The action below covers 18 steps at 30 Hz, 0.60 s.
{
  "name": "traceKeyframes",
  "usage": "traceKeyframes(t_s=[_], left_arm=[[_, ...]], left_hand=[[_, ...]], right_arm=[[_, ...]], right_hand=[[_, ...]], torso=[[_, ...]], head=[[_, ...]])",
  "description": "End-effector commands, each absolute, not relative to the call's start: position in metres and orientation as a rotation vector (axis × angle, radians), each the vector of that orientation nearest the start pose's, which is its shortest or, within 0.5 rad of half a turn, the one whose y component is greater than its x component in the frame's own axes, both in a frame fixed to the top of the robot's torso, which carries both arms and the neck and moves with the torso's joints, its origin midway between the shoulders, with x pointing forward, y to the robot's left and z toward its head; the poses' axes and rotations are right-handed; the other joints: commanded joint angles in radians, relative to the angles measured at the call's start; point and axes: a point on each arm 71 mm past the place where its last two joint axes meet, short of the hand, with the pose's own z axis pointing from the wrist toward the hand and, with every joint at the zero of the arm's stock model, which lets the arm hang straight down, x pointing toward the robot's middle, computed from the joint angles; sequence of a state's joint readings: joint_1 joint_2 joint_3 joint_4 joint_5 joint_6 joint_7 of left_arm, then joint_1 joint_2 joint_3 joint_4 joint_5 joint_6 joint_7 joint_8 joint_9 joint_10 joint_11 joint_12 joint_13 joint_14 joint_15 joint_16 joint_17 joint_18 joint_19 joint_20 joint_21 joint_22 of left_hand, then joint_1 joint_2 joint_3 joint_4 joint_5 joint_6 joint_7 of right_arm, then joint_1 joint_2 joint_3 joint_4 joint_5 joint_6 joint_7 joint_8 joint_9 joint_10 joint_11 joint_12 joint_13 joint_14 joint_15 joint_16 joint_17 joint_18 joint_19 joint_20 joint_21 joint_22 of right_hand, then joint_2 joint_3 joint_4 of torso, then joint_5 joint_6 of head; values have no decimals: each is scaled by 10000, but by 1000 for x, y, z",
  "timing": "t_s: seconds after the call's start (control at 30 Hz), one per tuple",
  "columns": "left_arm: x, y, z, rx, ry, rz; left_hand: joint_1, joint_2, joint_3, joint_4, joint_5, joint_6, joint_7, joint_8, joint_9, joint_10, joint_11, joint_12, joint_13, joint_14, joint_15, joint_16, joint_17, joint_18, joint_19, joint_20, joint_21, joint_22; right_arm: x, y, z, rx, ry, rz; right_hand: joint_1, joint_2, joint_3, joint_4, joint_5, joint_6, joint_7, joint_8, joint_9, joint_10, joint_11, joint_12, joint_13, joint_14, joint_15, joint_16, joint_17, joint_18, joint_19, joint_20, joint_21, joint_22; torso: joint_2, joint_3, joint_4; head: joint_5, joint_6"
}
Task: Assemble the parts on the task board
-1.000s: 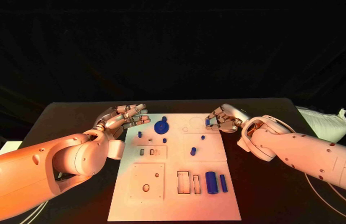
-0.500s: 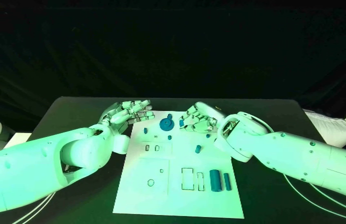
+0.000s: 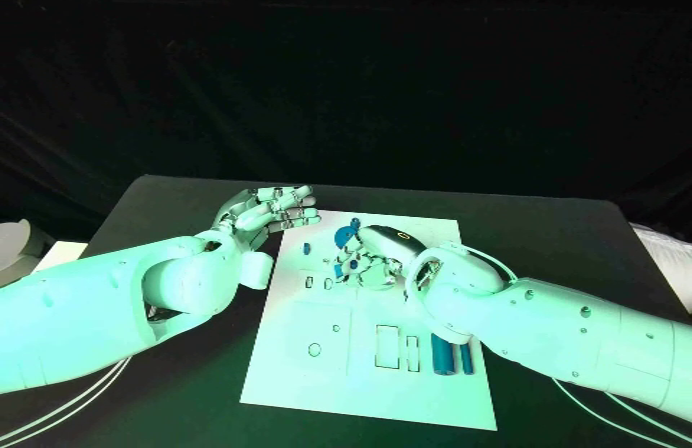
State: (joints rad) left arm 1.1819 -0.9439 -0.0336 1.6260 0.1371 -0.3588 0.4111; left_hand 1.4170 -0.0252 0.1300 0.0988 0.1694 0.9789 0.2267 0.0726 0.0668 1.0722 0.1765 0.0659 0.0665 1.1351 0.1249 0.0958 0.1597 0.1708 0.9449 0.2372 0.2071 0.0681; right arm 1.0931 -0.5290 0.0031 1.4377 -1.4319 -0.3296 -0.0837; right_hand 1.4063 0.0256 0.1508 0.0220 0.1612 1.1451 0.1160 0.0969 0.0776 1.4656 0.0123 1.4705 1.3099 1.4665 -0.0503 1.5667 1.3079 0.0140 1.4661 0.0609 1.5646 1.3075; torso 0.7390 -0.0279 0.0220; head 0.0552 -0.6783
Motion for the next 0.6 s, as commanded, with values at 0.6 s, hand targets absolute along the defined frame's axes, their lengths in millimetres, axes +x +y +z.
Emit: traceKeyframes(t_s=[0.6], left_arm=[[468, 229, -177, -12869, 13450, -15628]], left_hand=[[83, 32, 28, -28, -7, -22, 47, -41, -7, -62, -38, -2, -15, -22, -9, -43, -11, 137, 21, -18, 8, 16]], right_arm=[[461, -53, -241, -2756, 17646, 8163]], right_hand=[[-197, 78, 88, 49, 76, 336, -311, 77, 132, 595, -61, -90, 1973, 1027, -77, 12, 2561, -120, 999, -78, 27, 2550]], torso=[[13, 19, 3]], head=[[7, -149]])
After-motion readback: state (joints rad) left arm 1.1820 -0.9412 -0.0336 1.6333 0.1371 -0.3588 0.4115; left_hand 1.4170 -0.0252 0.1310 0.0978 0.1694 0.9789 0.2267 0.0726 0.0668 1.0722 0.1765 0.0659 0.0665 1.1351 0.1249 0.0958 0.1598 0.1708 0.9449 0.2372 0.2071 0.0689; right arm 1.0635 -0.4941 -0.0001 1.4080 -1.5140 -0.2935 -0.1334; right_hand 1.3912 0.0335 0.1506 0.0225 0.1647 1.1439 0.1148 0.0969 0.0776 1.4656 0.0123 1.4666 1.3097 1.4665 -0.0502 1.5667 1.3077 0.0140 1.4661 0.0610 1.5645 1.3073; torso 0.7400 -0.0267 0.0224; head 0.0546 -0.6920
